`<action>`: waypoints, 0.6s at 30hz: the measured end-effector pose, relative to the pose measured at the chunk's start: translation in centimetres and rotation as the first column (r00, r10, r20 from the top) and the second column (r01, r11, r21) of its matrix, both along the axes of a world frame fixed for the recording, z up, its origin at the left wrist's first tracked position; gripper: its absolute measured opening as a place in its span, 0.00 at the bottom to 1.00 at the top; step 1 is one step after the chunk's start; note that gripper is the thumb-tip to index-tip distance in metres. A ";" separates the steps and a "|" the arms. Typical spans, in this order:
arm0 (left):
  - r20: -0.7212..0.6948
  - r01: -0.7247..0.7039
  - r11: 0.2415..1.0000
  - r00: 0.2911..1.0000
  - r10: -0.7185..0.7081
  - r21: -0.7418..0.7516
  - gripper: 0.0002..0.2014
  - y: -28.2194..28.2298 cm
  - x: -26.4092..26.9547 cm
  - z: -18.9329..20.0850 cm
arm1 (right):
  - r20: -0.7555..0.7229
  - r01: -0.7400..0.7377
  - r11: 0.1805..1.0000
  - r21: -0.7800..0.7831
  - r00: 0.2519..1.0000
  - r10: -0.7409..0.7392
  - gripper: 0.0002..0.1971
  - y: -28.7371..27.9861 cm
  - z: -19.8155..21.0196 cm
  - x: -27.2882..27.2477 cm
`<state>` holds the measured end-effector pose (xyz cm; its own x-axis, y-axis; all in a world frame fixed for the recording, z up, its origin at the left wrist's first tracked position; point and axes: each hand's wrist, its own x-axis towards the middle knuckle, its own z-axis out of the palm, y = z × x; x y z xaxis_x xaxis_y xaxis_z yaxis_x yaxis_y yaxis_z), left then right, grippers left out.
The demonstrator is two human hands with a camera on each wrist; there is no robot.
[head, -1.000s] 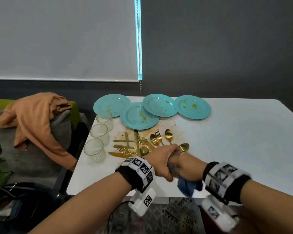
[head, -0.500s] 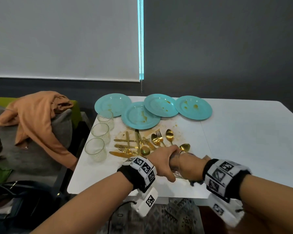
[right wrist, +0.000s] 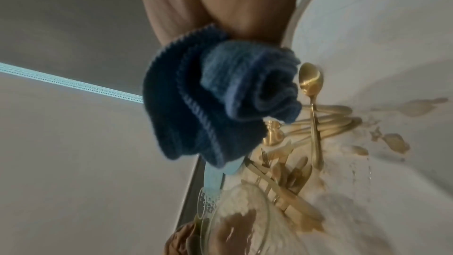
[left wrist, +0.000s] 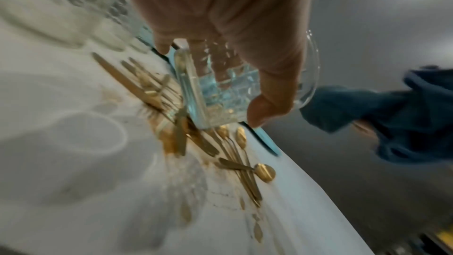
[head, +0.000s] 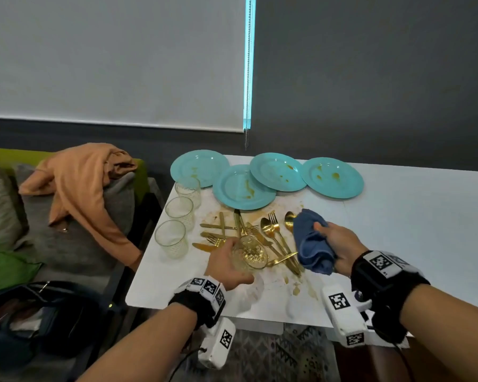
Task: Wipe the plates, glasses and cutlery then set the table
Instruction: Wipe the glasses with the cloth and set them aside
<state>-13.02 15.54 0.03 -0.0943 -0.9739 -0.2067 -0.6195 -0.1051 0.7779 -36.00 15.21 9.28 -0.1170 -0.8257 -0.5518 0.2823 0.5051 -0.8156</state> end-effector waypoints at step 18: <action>0.087 -0.415 0.903 0.909 0.407 0.109 0.48 1.5 8.7 -4.1 | -0.344 -0.147 0.988 0.053 0.926 0.156 0.08 -1.0 -1.0 1.2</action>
